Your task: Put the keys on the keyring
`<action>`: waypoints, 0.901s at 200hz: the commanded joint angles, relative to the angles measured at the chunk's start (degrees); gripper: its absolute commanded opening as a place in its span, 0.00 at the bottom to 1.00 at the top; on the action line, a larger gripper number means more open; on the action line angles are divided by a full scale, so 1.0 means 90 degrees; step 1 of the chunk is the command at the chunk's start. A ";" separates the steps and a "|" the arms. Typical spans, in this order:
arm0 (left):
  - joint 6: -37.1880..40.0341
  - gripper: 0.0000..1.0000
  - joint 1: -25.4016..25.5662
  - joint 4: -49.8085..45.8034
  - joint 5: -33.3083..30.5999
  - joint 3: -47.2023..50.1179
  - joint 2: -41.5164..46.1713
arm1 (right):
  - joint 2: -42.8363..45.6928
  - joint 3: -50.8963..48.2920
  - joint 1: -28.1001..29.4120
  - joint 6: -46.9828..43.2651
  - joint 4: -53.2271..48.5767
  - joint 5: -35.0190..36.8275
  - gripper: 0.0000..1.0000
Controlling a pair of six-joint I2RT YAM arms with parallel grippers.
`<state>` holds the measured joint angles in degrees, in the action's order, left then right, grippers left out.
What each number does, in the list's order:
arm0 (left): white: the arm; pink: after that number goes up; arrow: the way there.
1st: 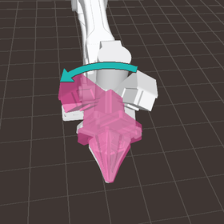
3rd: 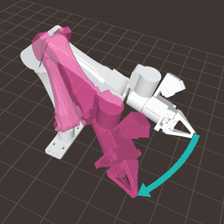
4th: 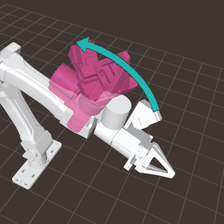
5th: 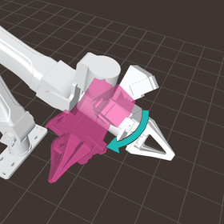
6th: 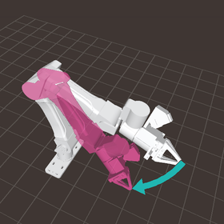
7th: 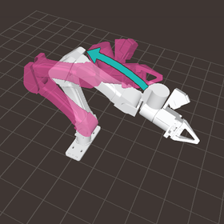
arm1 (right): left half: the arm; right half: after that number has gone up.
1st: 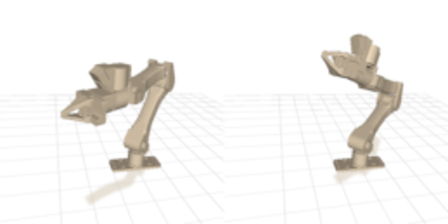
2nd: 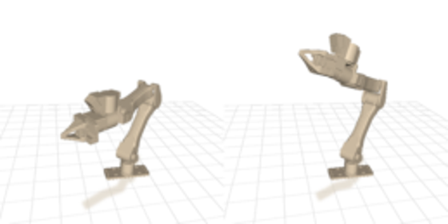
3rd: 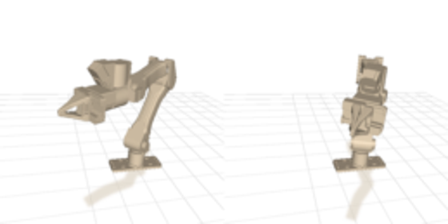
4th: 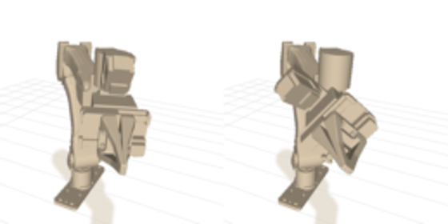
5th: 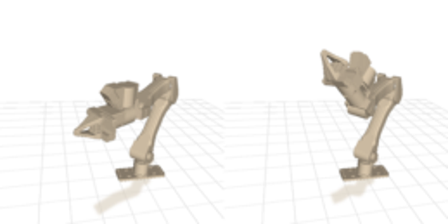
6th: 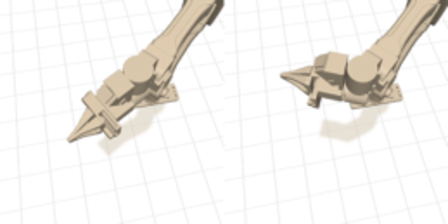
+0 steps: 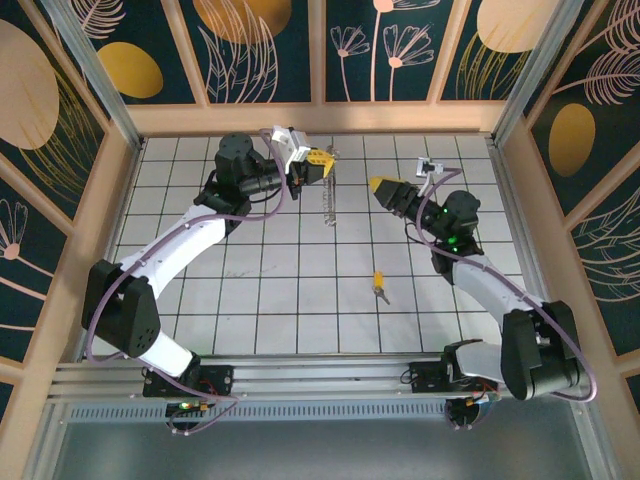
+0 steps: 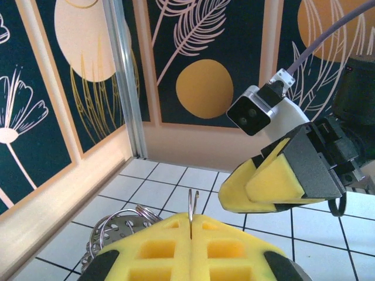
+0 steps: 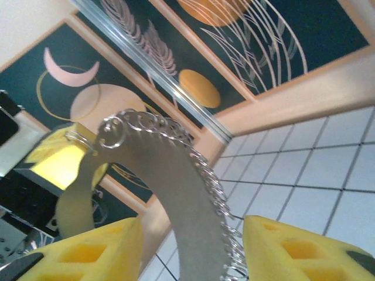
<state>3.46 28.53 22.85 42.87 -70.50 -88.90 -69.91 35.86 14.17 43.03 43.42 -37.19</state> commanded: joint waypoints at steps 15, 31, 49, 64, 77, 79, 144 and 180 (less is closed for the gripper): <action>0.0238 0.00 0.0048 0.0156 -0.0297 0.0188 0.0392 | 0.0482 -0.0031 -0.0036 -0.0508 -0.2266 0.0700 0.49; 0.0239 0.00 0.0051 0.0193 -0.0429 0.0300 0.0462 | 0.0642 -0.0067 -0.0034 -0.0634 -0.3176 0.1065 0.49; 0.0247 0.00 0.0042 0.0178 -0.0528 0.0398 0.0544 | 0.0806 -0.0157 -0.0037 -0.0734 -0.4046 0.1431 0.49; 0.0242 0.00 0.0043 0.0145 -0.0612 0.0454 0.0604 | 0.0904 -0.0268 0.0001 -0.0758 -0.4709 0.1757 0.48; 0.0240 0.00 0.0046 0.0137 -0.0633 0.0504 0.0638 | 0.0990 -0.0445 0.0084 -0.0739 -0.4980 0.1909 0.47; 0.0238 0.00 0.0046 0.0144 -0.0633 0.0513 0.0644 | 0.0995 -0.0467 0.0100 -0.0738 -0.5015 0.1933 0.47; 0.0116 0.00 0.0045 0.0360 -0.0610 0.0695 0.0723 | 0.0596 -0.0470 0.1631 -0.0749 -0.6248 0.3515 0.42; 0.0128 0.00 0.0045 0.0371 -0.0593 0.0751 0.0750 | 0.0169 -0.0295 0.2248 -0.0698 -0.6623 0.4159 0.41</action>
<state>4.49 28.53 22.96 37.34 -64.14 -84.36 -66.52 30.85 31.51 37.34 -11.03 -6.74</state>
